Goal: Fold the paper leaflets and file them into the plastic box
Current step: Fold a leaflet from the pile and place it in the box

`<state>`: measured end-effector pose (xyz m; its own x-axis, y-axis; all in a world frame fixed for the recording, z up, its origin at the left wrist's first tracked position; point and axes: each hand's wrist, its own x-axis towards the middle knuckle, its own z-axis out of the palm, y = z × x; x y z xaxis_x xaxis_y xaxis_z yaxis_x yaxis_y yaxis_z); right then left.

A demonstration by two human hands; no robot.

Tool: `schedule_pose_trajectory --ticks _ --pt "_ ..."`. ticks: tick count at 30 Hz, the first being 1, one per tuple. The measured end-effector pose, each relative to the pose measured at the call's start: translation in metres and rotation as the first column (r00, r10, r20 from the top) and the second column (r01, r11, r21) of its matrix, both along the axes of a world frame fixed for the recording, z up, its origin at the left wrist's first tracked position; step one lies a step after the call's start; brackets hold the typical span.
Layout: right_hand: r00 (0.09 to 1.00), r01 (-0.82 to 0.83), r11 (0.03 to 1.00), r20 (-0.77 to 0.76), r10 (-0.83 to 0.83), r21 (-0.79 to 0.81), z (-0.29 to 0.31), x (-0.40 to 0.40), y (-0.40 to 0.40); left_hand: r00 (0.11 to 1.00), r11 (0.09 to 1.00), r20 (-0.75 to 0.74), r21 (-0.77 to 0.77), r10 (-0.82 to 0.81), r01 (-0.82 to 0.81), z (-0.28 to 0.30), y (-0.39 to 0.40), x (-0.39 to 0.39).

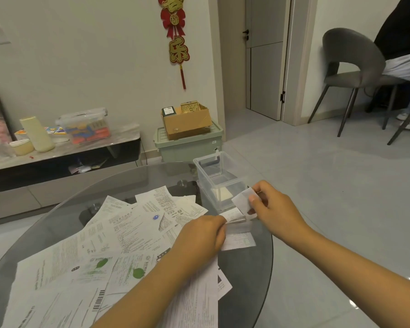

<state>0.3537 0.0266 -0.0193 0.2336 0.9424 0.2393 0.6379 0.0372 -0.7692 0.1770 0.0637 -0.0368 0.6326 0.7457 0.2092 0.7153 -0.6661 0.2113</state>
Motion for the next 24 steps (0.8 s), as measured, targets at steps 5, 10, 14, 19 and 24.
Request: schedule_pose_trajectory --ticks 5,10,14,19,24 --pt "0.96 -0.094 0.983 0.274 0.047 0.158 0.0 -0.002 -0.005 0.978 0.985 0.191 -0.162 0.087 -0.056 0.0 -0.003 0.003" --pt "0.798 -0.249 0.941 0.599 0.067 0.227 -0.006 -0.006 -0.013 0.948 0.957 0.264 -0.27 0.179 -0.105 -0.007 -0.002 0.004" --pt "0.792 -0.249 0.929 0.61 0.033 0.274 -0.006 -0.012 -0.016 0.943 0.958 0.252 -0.24 0.219 -0.158 -0.014 -0.001 0.005" --pt "0.94 -0.163 0.961 0.331 0.083 0.224 0.013 -0.018 -0.029 0.875 0.933 0.377 -0.305 0.303 -0.191 -0.013 -0.002 0.006" --pt "0.876 -0.245 0.969 0.419 0.239 -0.04 0.003 -0.021 -0.028 0.882 0.905 0.337 -0.379 0.33 -0.193 -0.007 0.002 0.001"
